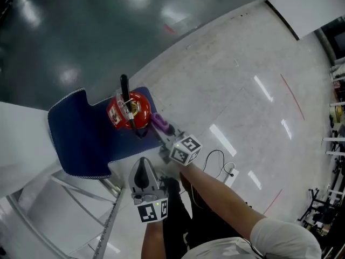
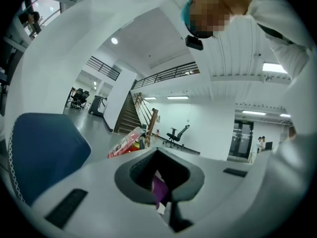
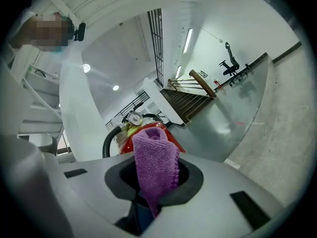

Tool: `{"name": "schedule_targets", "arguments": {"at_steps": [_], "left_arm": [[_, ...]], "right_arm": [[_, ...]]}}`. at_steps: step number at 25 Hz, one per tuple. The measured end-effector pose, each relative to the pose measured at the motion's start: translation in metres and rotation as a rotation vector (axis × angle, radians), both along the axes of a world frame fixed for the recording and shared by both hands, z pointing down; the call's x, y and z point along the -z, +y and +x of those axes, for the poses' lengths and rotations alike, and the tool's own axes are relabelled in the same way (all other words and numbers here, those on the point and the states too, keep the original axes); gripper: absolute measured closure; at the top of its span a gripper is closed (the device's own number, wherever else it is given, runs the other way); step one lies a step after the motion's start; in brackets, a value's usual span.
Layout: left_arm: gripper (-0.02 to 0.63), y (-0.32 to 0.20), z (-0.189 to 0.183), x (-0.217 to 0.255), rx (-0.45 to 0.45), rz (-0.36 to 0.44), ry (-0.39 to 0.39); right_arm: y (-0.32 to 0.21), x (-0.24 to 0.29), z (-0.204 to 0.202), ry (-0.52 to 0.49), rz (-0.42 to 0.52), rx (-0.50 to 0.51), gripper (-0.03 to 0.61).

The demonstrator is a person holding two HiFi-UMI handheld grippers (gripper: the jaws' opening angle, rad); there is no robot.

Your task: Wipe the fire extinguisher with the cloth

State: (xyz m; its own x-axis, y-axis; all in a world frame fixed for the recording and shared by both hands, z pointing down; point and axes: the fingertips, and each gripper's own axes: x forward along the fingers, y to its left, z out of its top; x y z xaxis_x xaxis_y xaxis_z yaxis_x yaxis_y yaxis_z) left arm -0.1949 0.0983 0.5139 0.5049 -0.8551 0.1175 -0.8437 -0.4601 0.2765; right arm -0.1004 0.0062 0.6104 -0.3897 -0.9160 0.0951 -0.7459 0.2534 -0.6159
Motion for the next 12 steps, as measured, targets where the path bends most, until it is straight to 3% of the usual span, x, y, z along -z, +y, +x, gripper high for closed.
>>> {"name": "schedule_targets", "arguments": {"at_steps": [8, 12], "left_arm": [[0.609, -0.025, -0.009, 0.049, 0.042, 0.062, 0.026], [0.609, -0.027, -0.014, 0.077, 0.054, 0.057, 0.004]], "right_arm": [[-0.014, 0.053, -0.018, 0.013, 0.044, 0.048, 0.522], [-0.006, 0.111, -0.018, 0.067, 0.073, 0.065, 0.522]]}}
